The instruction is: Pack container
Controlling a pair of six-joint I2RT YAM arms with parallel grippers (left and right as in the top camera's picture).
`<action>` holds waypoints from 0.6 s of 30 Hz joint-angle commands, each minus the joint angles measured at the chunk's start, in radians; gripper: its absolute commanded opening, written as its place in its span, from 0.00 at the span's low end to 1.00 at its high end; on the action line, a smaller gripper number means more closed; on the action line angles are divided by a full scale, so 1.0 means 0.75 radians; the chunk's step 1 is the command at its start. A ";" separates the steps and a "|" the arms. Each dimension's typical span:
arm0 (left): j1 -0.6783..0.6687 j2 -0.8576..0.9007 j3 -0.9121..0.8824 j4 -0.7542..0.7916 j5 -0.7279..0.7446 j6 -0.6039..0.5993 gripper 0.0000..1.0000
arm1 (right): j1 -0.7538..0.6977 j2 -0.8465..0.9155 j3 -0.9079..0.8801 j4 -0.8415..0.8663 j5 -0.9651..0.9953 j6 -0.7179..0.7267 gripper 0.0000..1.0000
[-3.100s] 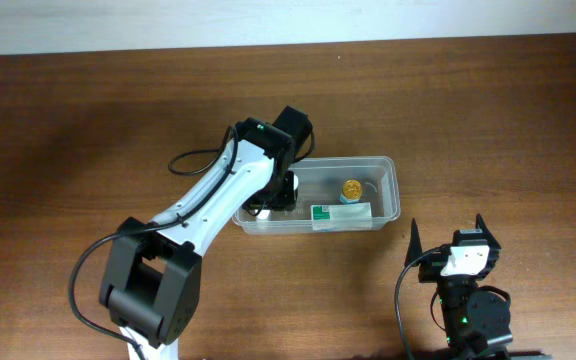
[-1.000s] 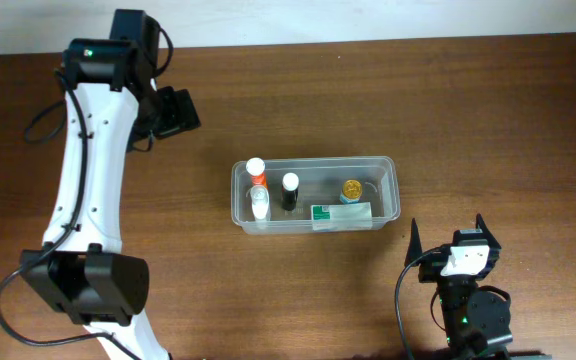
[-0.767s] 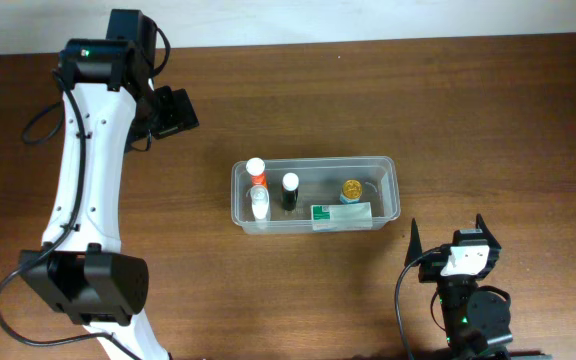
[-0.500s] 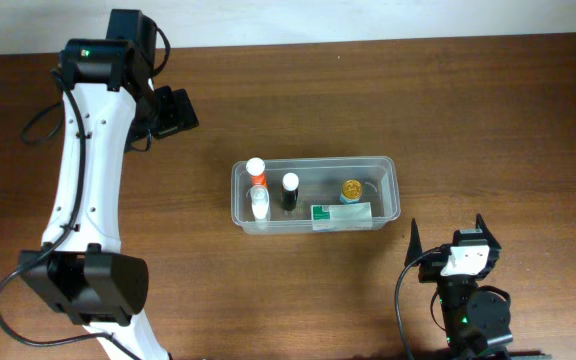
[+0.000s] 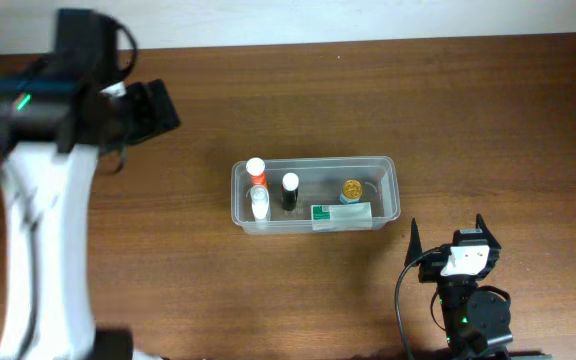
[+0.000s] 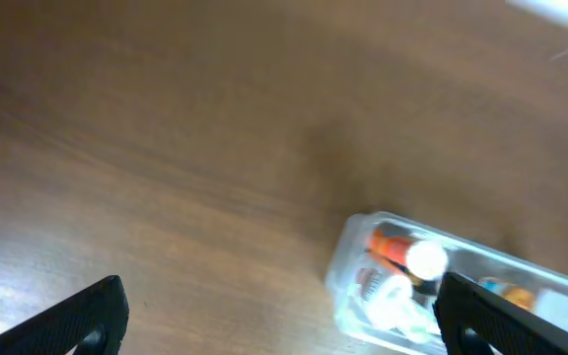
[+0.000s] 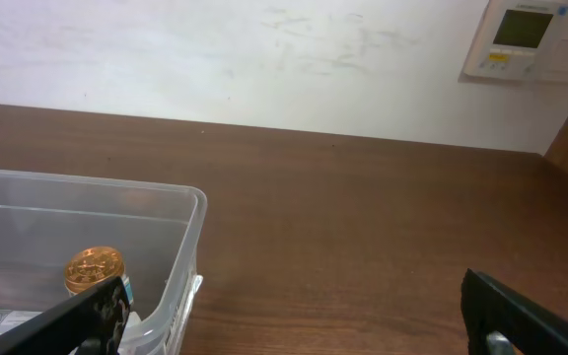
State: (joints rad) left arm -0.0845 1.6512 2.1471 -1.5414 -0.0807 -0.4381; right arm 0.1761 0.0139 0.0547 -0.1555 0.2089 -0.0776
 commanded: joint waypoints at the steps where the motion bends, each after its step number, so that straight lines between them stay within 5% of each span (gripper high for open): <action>1: -0.001 -0.199 0.024 0.003 -0.121 0.008 1.00 | -0.008 -0.013 -0.011 -0.001 0.012 0.005 0.98; 5: -0.001 -0.396 0.024 0.002 -0.306 0.008 1.00 | -0.008 -0.013 -0.011 -0.001 0.012 0.005 0.99; 18: -0.020 -1.165 -0.257 -0.194 -0.257 0.008 1.00 | -0.008 -0.013 -0.011 -0.001 0.012 0.005 0.98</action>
State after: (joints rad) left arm -0.0872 0.8810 2.0357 -1.6833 -0.2775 -0.4377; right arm 0.1761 0.0139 0.0547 -0.1551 0.2092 -0.0784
